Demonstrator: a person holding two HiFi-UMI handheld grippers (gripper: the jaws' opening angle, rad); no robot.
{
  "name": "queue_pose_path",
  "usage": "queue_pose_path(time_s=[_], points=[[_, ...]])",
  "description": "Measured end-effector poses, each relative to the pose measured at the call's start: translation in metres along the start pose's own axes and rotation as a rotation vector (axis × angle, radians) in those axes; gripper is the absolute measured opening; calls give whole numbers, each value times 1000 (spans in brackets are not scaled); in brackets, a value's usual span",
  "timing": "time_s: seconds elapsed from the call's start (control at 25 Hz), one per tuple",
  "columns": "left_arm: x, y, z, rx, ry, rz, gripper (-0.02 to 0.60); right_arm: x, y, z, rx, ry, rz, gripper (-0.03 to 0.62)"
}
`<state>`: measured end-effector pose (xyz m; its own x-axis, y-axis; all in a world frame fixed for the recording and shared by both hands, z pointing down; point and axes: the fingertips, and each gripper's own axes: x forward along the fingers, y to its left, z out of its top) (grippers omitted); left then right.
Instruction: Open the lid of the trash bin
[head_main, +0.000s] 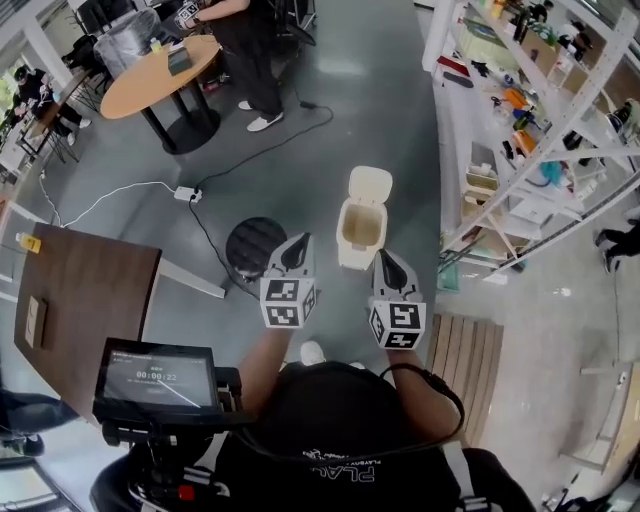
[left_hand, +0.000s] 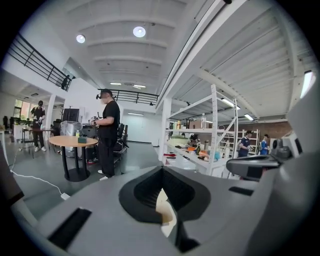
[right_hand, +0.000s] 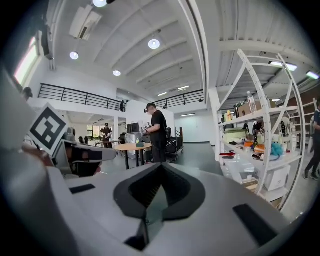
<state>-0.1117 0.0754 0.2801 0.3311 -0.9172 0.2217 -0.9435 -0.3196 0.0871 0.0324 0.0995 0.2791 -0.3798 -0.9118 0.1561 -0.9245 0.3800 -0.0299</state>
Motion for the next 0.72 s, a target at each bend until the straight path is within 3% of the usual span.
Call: queue_pose_path(time_s=[0.72], points=[[-13, -36, 14, 53, -12, -52, -3, -16, 11, 2, -51, 2, 29, 0]])
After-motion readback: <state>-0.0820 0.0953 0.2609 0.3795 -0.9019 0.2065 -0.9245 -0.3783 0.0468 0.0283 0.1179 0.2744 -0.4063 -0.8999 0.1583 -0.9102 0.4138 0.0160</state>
